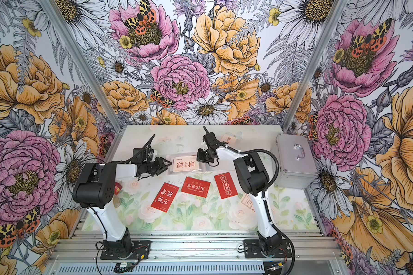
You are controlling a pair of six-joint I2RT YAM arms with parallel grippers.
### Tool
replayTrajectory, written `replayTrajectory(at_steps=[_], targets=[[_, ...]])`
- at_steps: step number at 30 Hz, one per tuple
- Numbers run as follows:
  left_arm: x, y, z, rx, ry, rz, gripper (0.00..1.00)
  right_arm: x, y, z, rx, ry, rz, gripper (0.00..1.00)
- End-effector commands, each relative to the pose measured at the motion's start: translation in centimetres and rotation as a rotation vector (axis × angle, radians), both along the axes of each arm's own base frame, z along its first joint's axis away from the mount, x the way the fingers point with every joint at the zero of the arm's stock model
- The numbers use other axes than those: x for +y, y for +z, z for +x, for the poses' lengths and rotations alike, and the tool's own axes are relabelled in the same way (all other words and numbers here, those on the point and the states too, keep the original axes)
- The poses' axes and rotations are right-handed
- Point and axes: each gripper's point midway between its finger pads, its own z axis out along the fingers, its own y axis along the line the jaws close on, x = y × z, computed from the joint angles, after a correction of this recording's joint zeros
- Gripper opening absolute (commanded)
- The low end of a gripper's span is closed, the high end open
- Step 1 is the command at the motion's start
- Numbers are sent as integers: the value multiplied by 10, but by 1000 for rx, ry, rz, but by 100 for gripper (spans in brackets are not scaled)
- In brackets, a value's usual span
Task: Place the photos into the photo albums
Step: Insert the photo into the photo album.
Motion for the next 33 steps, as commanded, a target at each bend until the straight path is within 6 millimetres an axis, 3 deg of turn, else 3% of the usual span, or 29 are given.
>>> replayTrajectory(at_steps=[1,3,4,9,16,21,26,33], targets=[[7,4,6,-38,10,36,50,16,7,0,-2,19,33,3],[16,6,5,-48,37,55,50,19,9,-3,-4,30,37,4],[19,21,6,-86,47,57,50,19,10,-5,-5,32,36,4],[32,35,1,-110,74,41,50,0,16,-3,-32,-1,-4,4],[24,53,-16,-128,48,61,50,-27,27,-10,-57,-32,-42,5],[2,63,-40,-128,-27,128,50,-42,33,-27,-66,-38,-72,5],[-25,50,-52,-101,-100,163,50,-59,32,-51,-60,-47,-109,5],[-35,26,-46,-60,-116,167,50,-87,27,-92,-44,-56,-155,6]])
